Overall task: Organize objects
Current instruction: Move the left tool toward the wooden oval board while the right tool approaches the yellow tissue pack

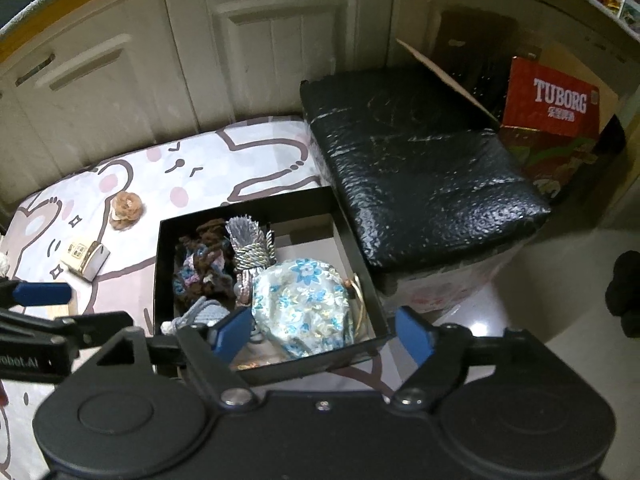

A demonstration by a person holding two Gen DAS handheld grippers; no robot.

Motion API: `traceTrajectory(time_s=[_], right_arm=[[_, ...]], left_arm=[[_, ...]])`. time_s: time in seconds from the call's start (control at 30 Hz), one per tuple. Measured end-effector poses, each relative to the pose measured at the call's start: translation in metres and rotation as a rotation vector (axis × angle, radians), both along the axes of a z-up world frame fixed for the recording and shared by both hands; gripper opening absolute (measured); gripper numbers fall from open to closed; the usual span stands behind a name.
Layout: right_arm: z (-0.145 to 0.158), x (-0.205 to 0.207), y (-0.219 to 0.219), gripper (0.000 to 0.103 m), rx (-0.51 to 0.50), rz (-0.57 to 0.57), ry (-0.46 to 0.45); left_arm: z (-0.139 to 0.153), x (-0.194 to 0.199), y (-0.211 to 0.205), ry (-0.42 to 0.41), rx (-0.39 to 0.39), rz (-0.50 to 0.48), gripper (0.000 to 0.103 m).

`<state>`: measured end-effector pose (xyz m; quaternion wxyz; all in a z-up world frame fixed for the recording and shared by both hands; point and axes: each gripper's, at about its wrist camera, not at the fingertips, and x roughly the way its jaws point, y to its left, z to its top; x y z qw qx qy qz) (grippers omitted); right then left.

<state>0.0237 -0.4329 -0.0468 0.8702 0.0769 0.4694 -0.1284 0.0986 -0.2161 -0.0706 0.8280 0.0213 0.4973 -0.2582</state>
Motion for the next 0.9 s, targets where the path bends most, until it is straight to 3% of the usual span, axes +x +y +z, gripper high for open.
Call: traceTrajectory(time_s=[0.27, 0.9], right_arm=[[0.002, -0.011, -0.001, 0.103, -0.018, -0.022, -0.036], [0.001, 0.004, 0.027, 0.103, 0.01, -0.014, -0.094]], left_arm=[[0.003, 0.0, 0.01, -0.034, 0.025, 0.036, 0.103], [0.009, 0.013, 0.072, -0.101, 0.089, 0.167, 0.103]])
